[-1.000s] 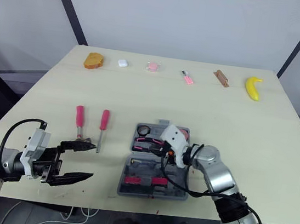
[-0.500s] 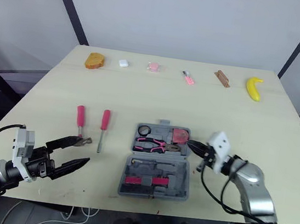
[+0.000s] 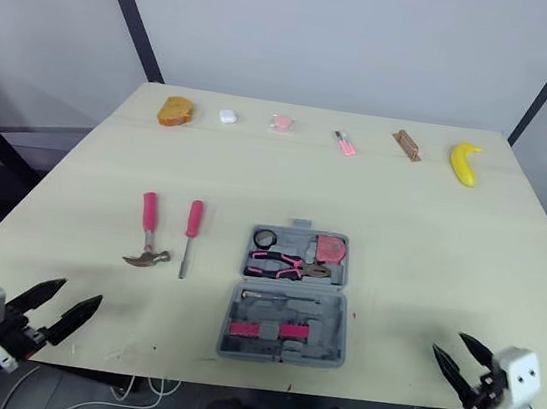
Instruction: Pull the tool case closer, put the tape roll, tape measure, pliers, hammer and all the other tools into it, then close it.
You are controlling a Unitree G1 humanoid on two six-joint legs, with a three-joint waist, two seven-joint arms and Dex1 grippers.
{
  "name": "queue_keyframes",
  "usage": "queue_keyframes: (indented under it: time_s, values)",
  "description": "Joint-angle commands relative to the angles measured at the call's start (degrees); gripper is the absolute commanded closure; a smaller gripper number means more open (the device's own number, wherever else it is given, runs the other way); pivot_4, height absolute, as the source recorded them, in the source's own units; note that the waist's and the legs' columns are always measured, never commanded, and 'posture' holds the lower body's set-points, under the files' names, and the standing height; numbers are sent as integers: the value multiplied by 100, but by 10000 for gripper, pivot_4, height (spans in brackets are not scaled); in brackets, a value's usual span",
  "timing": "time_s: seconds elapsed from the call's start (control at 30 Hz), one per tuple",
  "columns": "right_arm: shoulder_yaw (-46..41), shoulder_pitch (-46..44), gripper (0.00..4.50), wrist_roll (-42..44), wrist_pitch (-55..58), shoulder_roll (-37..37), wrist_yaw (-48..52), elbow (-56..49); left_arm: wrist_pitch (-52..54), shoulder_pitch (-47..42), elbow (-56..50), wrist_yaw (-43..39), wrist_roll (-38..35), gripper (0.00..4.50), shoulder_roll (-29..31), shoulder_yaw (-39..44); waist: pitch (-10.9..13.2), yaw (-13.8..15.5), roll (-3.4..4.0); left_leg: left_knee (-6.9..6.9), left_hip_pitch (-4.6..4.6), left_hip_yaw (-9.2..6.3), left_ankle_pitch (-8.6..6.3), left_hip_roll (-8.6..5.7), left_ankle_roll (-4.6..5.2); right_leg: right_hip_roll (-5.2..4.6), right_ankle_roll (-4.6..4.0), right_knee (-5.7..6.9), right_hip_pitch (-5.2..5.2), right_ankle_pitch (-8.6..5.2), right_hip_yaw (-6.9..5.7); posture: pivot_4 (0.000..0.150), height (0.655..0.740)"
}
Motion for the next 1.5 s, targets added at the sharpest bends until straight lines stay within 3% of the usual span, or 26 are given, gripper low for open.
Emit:
queue_keyframes:
  time_s: [0.03, 0.4, 0.63, 1.07, 1.17, 1.5]
  values:
    - [-381, 59, 984, 250, -420, -139, 245, 323, -168, -12, 232, -8, -62, 0, 163, 357, 0, -5, -1, 5, 14, 4, 1, 2, 1, 0, -16, 7, 5, -9, 4, 1500, 7400]
    - [-408, -210, 984, 286, -720, -241, 378, 873, -313, -88, 501, -151, -46, 0, 185, 284, -2, -10, -3, -1, 54, 14, 0, 8, 0, -1, -14, 1, 40, -9, 11, 1500, 7400]
    - [-42, -309, 984, 581, -299, -419, 830, 213, 61, -86, -89, 128, -176, 0, 22, 163, -2, -8, -3, -1, 57, 14, 0, 13, 0, -4, -6, 4, 41, -4, 13, 1500, 7400]
    - [769, -834, 984, 772, 382, -698, 1181, -1128, 861, -895, -908, 1939, 298, 0, -237, -293, -1, 38, -3, 0, 67, 2, 0, 9, 0, -5, 1, 2, 62, 0, 5, 1500, 7400]
    - [1081, -1001, 984, 764, 361, -639, 1273, -1518, 1184, -1379, -750, 2674, 530, 0, -180, -290, 0, 92, -4, 0, 68, 1, 0, 7, 0, -4, 1, 3, 62, 0, 4, 1500, 7400]
    - [1515, -1659, 984, 605, 506, -600, 1034, -1710, 1682, -2723, 142, 3683, 1256, 0, -247, -884, 1, 120, -8, 2, 65, -6, 0, -7, 0, -4, 2, 4, 63, 2, -3, 1500, 7400]
